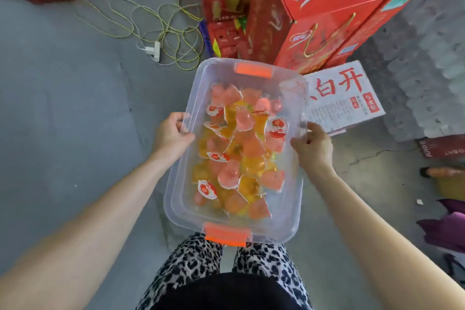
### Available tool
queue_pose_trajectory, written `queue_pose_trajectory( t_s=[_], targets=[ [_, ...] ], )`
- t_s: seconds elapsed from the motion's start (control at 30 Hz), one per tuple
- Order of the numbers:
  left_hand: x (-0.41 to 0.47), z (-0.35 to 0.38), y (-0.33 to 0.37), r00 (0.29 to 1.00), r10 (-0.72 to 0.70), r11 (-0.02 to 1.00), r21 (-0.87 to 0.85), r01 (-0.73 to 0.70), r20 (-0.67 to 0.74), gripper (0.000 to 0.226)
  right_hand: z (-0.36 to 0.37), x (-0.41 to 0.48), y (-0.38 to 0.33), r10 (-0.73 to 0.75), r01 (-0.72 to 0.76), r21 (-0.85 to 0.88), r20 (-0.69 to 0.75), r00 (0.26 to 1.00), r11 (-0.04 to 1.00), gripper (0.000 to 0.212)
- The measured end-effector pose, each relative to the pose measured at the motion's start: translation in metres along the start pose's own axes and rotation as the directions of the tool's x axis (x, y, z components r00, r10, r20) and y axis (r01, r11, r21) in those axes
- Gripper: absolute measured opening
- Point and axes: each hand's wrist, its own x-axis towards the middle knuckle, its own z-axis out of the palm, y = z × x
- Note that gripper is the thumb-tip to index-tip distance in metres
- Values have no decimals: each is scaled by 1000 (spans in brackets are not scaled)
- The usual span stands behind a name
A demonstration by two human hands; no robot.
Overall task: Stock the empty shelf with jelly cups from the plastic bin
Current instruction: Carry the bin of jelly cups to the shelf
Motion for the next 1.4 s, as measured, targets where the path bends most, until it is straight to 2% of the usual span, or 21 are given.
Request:
queue_pose_trajectory(
  t_s=[0.1, 0.2, 0.23, 0.37, 0.53, 0.57, 0.63, 0.83, 1.0, 1.13, 1.27, 1.4],
  targets=[
    [-9, -60, -35, 995, -38, 999, -19, 36, -97, 45, 44, -16, -47, -87, 89, -36, 64, 994, 995, 33],
    [-12, -116, -64, 976, -79, 996, -51, 70, -202, 47, 86, -30, -99, -186, 193, -44, 136, 973, 980, 16],
    [-12, -133, -73, 968, -96, 994, -64, 83, -231, 48, 98, -33, -116, -218, 228, -41, 162, 962, 973, 16],
    [-3, -194, -109, 926, -175, 978, -168, 124, -334, 49, 154, -39, -185, -334, 361, -54, 276, 901, 931, 22],
    [25, -258, -155, 863, -279, 940, -305, 155, -422, 37, 241, -28, -269, -438, 493, -52, 386, 812, 868, 12],
    [34, -272, -165, 850, -300, 935, -309, 172, -433, 33, 261, -25, -285, -449, 508, -44, 406, 796, 860, 11],
    [53, -300, -185, 822, -345, 923, -321, 211, -453, 39, 304, -16, -319, -467, 540, -38, 456, 758, 841, 16],
    [100, -393, -232, 713, -494, 856, -420, 301, -497, 48, 431, -10, -431, -484, 617, -44, 577, 658, 786, 39],
    [143, -486, -279, 634, -557, 814, -505, 287, -537, 47, 544, -21, -530, -481, 669, -55, 652, 586, 741, 42],
    [191, -572, -325, 610, -565, 808, -522, 273, -556, 47, 638, -36, -607, -509, 691, -19, 662, 551, 723, 36],
    [235, -664, -363, 604, -562, 811, -521, 267, -565, 44, 723, -54, -683, -497, 686, -25, 671, 551, 727, 48],
    [286, -759, -396, 601, -548, 819, -519, 244, -583, 43, 799, -69, -765, -515, 714, -22, 677, 526, 700, 31]
  ],
)
